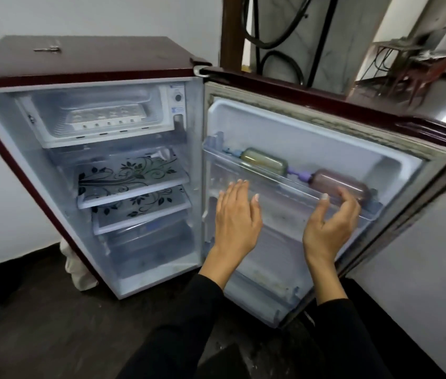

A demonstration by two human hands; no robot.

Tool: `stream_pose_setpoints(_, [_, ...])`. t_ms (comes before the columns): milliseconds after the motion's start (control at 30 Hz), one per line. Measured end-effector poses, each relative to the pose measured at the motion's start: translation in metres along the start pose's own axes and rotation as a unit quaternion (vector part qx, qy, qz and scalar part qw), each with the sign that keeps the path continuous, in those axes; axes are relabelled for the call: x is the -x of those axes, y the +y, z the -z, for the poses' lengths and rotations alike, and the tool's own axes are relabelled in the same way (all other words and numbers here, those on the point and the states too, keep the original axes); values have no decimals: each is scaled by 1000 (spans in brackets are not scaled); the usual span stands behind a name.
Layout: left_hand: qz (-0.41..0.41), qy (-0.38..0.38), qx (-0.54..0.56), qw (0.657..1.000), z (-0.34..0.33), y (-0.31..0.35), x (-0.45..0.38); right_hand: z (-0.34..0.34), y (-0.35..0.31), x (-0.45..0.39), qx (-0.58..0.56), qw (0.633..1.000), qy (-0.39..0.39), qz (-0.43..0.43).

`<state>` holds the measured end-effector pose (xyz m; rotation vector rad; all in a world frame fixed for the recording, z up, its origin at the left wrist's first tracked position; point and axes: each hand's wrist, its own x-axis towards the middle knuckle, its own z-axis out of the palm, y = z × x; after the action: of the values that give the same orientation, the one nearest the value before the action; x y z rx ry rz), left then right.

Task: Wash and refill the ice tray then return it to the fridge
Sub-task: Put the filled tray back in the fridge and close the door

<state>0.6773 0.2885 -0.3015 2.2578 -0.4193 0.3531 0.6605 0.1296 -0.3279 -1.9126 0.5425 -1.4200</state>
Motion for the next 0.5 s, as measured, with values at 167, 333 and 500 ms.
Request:
stream_pose_setpoints(167, [-71, 9, 47, 996, -40, 66, 5, 44, 36, -44, 19, 993, 111, -38])
stream_pose_setpoints(333, [-126, 10, 49, 991, -74, 117, 11, 73, 75, -96, -70, 965, 103, -231])
stream_pose_setpoints(500, [-142, -14, 19, 990, -97, 147, 18, 84, 85, -132, -94, 941, -20, -324])
